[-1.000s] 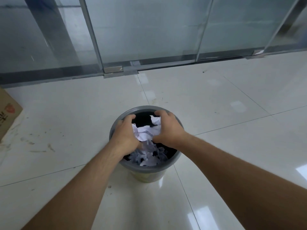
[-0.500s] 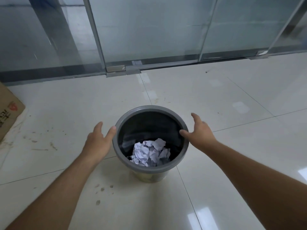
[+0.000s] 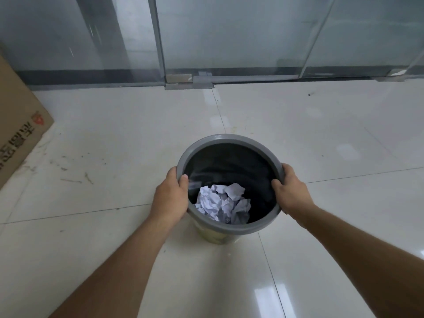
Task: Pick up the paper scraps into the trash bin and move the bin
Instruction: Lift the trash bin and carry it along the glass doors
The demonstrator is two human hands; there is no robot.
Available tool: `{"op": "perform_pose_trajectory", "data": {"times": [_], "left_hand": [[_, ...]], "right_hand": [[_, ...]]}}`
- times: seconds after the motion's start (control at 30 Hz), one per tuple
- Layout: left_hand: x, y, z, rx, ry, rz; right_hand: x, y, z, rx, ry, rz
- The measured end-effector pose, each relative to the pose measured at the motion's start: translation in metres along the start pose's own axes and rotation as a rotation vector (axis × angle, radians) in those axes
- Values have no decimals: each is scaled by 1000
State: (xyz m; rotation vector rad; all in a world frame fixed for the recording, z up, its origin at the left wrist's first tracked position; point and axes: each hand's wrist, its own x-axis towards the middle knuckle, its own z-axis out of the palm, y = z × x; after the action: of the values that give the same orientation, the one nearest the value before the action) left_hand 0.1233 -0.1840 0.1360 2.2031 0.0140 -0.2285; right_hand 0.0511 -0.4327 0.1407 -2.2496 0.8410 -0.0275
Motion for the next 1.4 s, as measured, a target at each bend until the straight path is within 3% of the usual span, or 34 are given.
{"op": "perform_pose_trajectory", "data": {"times": [0.23, 0.4, 0.57, 0.93, 1.17, 1.4], "left_hand": [[-30, 4, -22, -37, 29, -62], [-76, 61, -89, 31, 25, -147], [-109, 173, -190, 2, 40, -210], [-148, 503, -409, 71, 58, -244], [-171, 634, -506, 8, 161, -66], [-193, 706, -573, -81, 205, 70]], "right_hand": [[-22, -5, -6, -17, -28, -15], [-72, -54, -60, 11, -105, 46], [-109, -170, -167, 151, -144, 89], [-160, -422, -459, 250, -3, -39], [-183, -533, -582, 289, 56, -175], [-200, -591, -646, 323, 103, -278]]}}
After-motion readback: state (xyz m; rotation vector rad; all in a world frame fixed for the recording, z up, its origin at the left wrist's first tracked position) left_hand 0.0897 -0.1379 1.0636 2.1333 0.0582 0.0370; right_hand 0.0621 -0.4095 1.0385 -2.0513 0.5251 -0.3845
